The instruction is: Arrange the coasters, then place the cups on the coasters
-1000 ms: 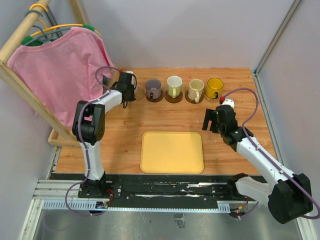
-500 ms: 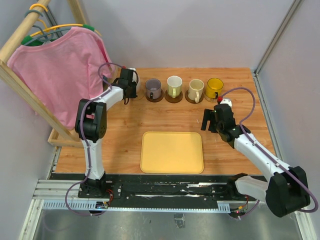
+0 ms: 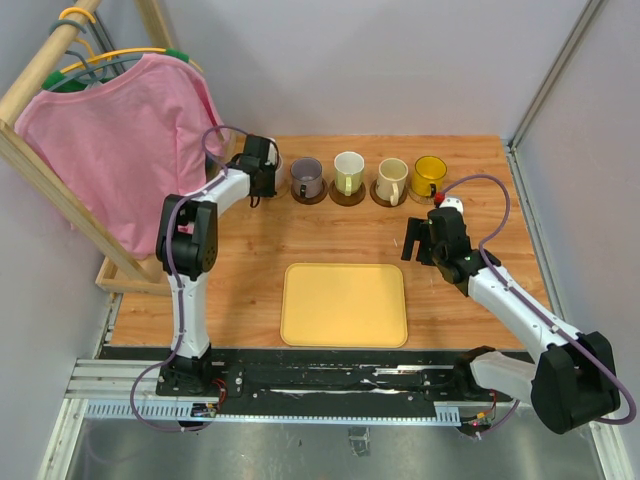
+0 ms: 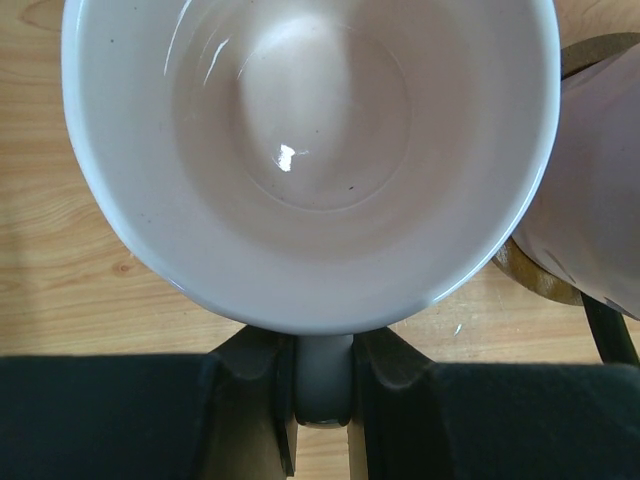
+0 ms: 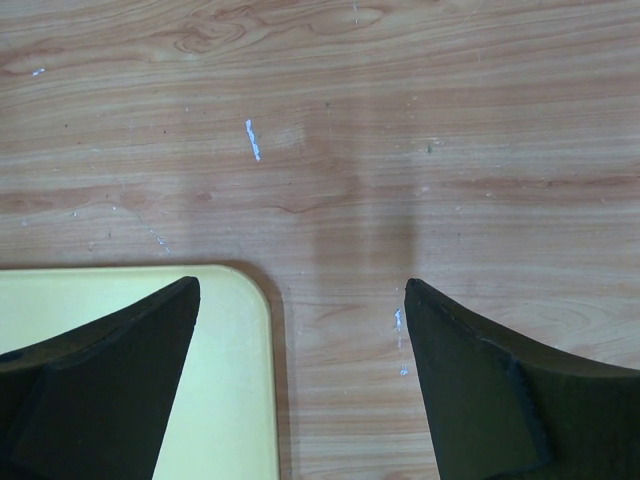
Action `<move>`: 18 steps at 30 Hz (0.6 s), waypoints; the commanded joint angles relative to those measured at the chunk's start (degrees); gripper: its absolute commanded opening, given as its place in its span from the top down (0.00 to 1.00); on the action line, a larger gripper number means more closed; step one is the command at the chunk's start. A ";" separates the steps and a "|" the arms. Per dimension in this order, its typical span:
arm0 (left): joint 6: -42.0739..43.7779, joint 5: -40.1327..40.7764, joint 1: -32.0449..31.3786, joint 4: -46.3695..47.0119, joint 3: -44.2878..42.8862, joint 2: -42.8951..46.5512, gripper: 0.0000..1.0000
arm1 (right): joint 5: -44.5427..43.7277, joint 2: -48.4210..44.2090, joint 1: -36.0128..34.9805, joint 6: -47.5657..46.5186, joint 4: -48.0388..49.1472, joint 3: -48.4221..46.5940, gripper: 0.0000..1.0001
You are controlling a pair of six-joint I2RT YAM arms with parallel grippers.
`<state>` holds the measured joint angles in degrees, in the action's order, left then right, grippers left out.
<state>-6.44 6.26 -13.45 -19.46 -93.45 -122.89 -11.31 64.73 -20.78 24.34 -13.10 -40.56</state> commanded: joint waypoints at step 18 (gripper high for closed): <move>0.28 2.80 -2.09 -2.34 2.43 1.90 0.99 | 0.85 -1.75 0.91 1.19 0.74 -0.14 0.15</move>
<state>-6.00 8.23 -15.03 -19.55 -92.84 -122.76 -10.50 64.25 -20.75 24.53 -13.08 -40.56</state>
